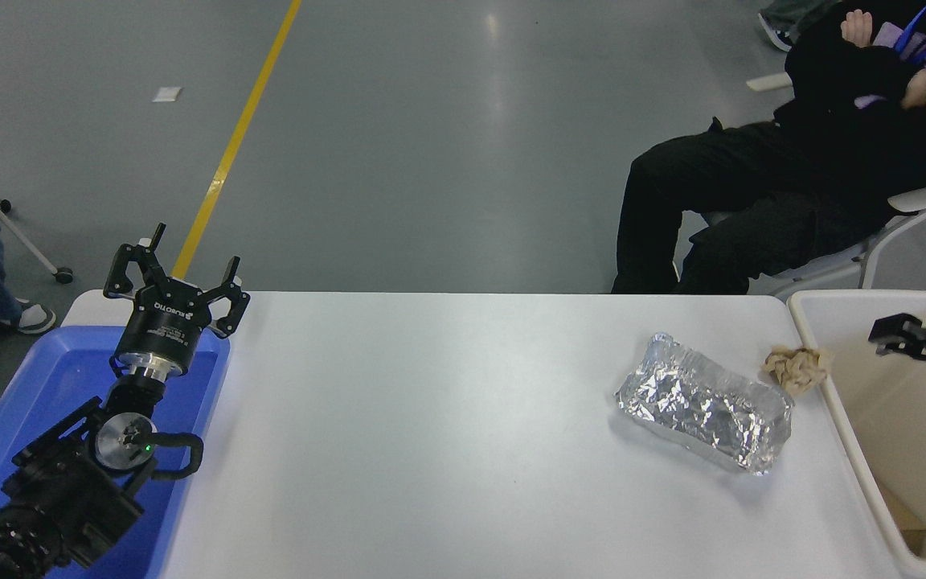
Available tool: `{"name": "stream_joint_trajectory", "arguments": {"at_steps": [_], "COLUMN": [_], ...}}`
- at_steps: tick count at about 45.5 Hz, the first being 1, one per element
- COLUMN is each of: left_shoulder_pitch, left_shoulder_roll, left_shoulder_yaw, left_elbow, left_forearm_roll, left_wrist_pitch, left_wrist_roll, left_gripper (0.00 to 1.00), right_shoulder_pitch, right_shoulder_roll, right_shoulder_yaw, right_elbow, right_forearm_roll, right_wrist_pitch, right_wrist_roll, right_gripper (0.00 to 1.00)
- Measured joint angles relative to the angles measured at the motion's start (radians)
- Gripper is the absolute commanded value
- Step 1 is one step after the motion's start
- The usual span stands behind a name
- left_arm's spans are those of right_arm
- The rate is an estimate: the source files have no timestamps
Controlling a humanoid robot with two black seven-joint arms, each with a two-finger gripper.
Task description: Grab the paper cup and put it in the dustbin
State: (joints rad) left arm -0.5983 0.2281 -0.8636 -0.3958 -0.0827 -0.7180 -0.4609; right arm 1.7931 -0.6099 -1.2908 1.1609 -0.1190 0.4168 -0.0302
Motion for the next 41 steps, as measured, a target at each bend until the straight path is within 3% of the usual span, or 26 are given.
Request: {"name": "stream_joint_trajectory", "arguments": {"at_steps": [13,41], "left_shoulder_pitch": [0.000,0.000], "left_shoulder_roll": [0.000,0.000], "left_shoulder_yaw": [0.000,0.000], "left_elbow": [0.000,0.000], "left_forearm_roll": [-0.001,0.000], "left_wrist_pitch": [0.000,0.000], "left_wrist_roll": [0.000,0.000], "left_gripper": [0.98,0.98], "right_shoulder_pitch": [0.220,0.397], "right_shoulder_roll": [0.134,0.282], "right_shoulder_yaw": [0.027,0.036], "right_elbow": [0.054,0.070], "right_forearm_roll": [0.003,0.009], "right_wrist_pitch": [0.275,0.364], "right_wrist_roll": [0.000,-0.001], "right_gripper": [1.00,1.00]}}
